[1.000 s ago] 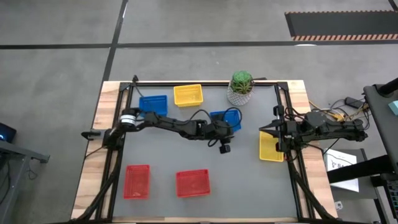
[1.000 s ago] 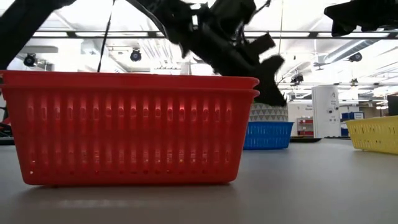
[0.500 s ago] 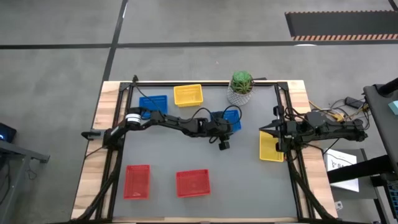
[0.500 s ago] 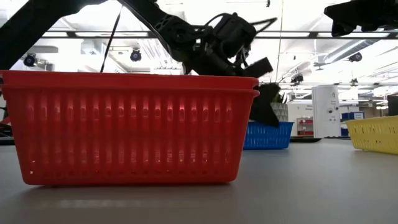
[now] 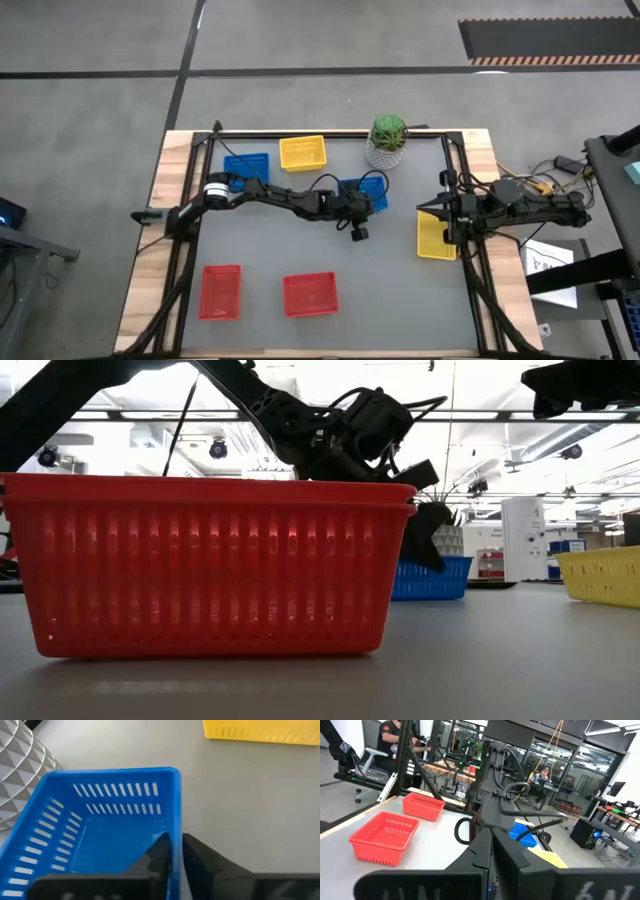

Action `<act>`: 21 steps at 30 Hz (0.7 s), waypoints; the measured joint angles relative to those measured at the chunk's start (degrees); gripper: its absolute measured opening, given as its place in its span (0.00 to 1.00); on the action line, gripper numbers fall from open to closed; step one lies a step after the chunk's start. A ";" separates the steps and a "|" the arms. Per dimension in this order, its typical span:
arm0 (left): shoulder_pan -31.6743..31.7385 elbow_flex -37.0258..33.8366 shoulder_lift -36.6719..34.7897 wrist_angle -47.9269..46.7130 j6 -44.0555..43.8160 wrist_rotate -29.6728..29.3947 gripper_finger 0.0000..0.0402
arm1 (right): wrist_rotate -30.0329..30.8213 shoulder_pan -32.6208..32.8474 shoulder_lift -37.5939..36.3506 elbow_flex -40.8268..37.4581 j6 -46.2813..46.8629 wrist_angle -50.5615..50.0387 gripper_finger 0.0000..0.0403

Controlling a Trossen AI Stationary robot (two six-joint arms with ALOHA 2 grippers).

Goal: Stack baskets by color
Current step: Stack the blue basket on top of the blue basket

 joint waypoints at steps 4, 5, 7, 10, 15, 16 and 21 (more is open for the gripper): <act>0.00 0.00 -0.04 -0.05 0.33 -0.02 0.02 | 0.00 -0.01 0.00 0.00 0.00 0.01 0.02; -0.02 0.00 -0.15 -0.15 0.68 -0.02 0.01 | 0.00 0.00 0.00 0.00 0.00 0.01 0.02; -0.23 0.00 -0.65 -0.77 1.49 -0.05 0.01 | 0.00 -0.01 0.00 0.00 -0.02 0.01 0.02; -0.70 -0.02 -2.88 -4.05 1.96 -0.07 0.00 | 0.00 -0.01 0.00 0.00 -0.13 0.00 0.02; -1.51 -0.04 -8.17 -12.54 4.33 -0.39 0.00 | -0.02 -0.01 -0.04 0.00 -0.15 -0.03 0.02; -1.75 -0.11 -9.40 -14.41 5.47 -0.55 0.00 | -0.02 -0.01 -0.02 0.00 -0.16 -0.02 0.02; -3.15 -2.17 -15.86 -22.67 11.66 -0.76 0.00 | -0.01 -0.01 -0.04 0.00 0.00 -0.04 0.02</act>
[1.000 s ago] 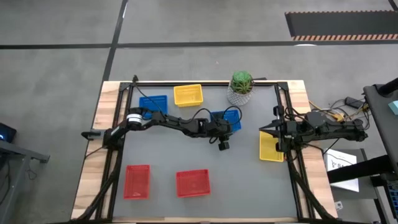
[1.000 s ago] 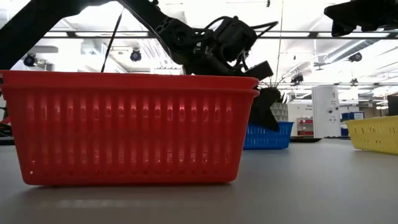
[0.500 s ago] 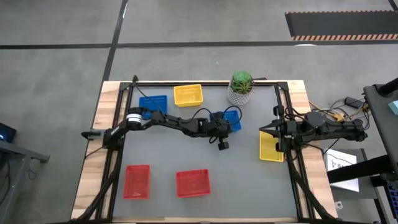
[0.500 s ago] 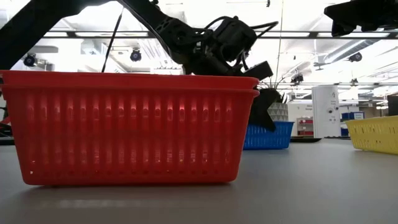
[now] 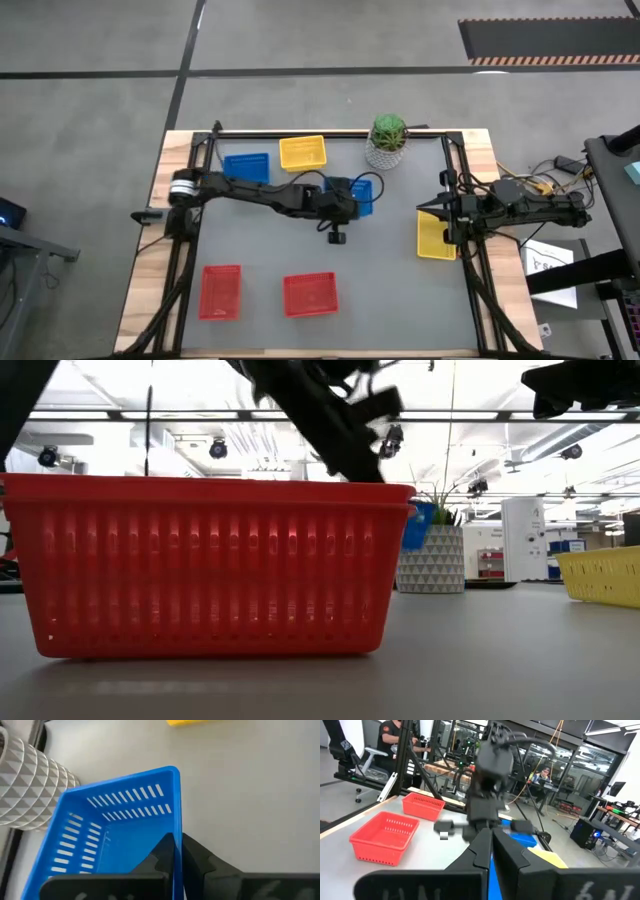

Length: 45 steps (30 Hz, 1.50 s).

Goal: Stack baskets by color
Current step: Stack the blue basket on top of the blue basket

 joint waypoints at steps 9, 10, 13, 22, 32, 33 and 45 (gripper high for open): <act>-0.61 -14.70 -17.80 -1.55 2.41 -1.40 0.00 | -0.02 0.02 0.28 0.02 0.04 -0.04 0.02; -0.50 -16.96 -20.19 -1.57 2.41 -1.51 0.00 | -0.04 0.00 0.28 0.02 0.04 -0.04 0.02; -0.18 -23.90 -28.05 -1.53 3.50 -2.65 0.00 | -0.01 0.01 0.30 0.02 0.04 0.03 0.02; 0.66 -42.64 -49.59 -1.79 3.86 -17.91 0.00 | -0.01 0.02 0.30 0.02 0.55 0.14 0.02; 11.70 -54.38 -62.37 -2.67 4.36 -19.31 0.00 | -0.01 0.02 0.30 0.02 0.70 0.18 0.02; 12.98 -54.81 -62.65 -2.91 5.58 -19.21 0.00 | -0.01 0.00 0.30 0.02 0.70 0.20 0.02; 26.17 -54.61 -63.27 -8.79 17.28 1.51 0.00 | -0.01 0.02 0.30 0.02 0.68 0.12 0.02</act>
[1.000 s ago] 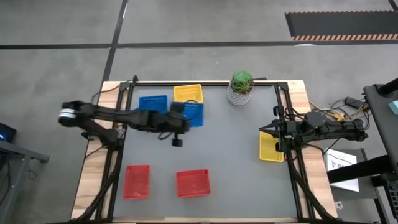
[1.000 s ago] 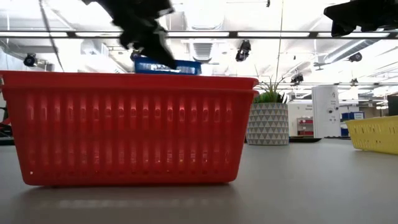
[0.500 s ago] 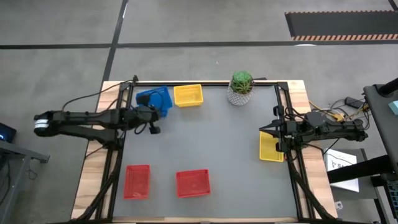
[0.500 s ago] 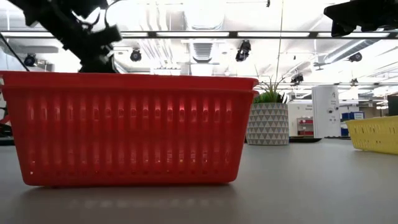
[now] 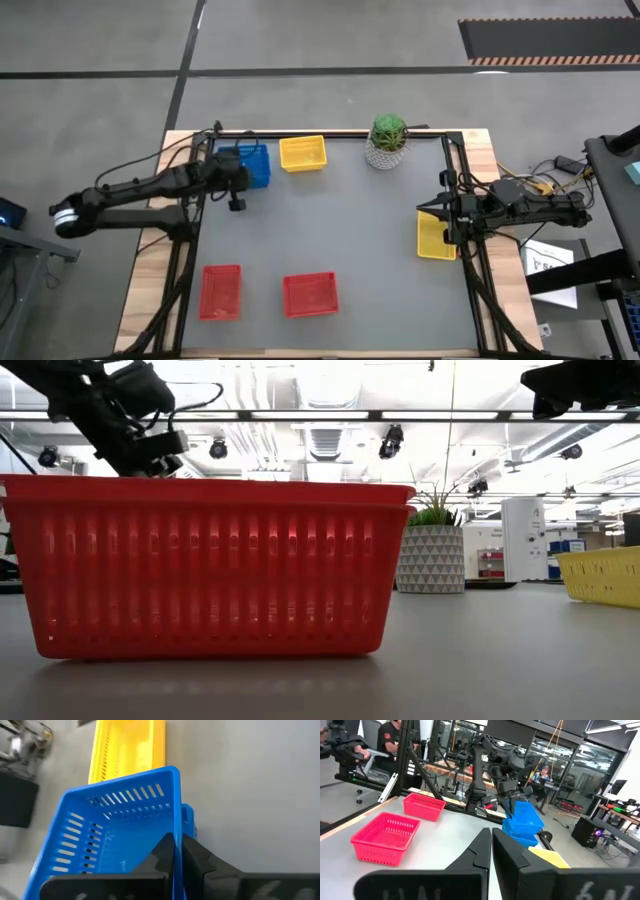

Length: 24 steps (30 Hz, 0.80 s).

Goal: Stack baskets by color
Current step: Stack the blue basket on top of the blue basket

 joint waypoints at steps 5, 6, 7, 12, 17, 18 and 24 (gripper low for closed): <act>4.27 0.00 1.69 0.24 0.21 2.69 0.00 | 0.00 -0.02 0.00 0.00 -0.11 0.00 0.02; 4.72 0.00 2.05 0.25 0.51 3.09 0.00 | 0.00 -0.01 0.00 0.00 -0.11 -0.01 0.02; 5.03 0.00 2.43 0.31 0.85 3.46 0.00 | -0.01 -0.02 0.00 0.00 -0.11 -0.01 0.02; 5.19 0.00 4.43 0.87 1.04 5.00 0.00 | 0.00 -0.02 0.00 0.00 -0.11 -0.02 0.02; 5.22 -0.02 5.96 3.36 1.04 5.01 0.00 | 0.00 -0.01 0.00 0.00 -0.09 -0.04 0.02; 5.22 -0.02 6.06 3.72 1.04 5.02 0.00 | 0.00 -0.01 0.00 0.00 -0.05 -0.04 0.02; 5.22 -0.02 6.22 4.10 0.97 4.73 0.03 | 0.00 0.00 0.00 0.00 -0.02 -0.08 0.02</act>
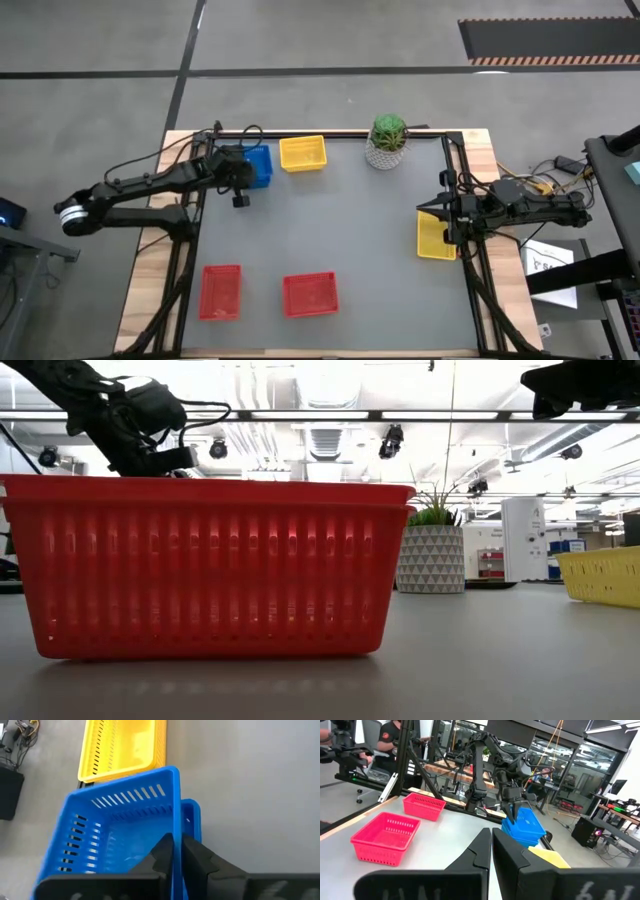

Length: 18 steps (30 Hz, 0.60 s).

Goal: Stack baskets by color
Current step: Stack the blue basket on top of the blue basket

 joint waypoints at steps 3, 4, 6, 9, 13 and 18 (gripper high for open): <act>0.00 0.00 -0.02 0.01 -0.01 -0.16 0.08 | 0.00 -0.02 0.00 0.00 0.00 0.00 0.02; 0.00 0.00 -0.02 0.08 -0.04 -0.20 0.09 | 0.00 0.00 0.00 0.00 0.00 0.00 0.02; 0.00 0.00 -0.04 0.21 -0.06 -0.54 0.11 | 0.00 -0.01 0.00 0.00 0.02 0.00 0.02; 0.00 0.00 -0.04 0.19 -0.96 -1.41 0.15 | 0.00 -0.02 0.00 0.00 0.02 0.00 0.02; -0.13 0.64 -0.30 0.03 -1.52 -1.53 0.16 | 0.00 0.00 0.00 0.00 0.02 0.00 0.02; -0.28 3.25 -1.05 0.36 -3.09 -1.50 0.16 | 0.00 -0.01 0.00 0.00 0.02 0.00 0.02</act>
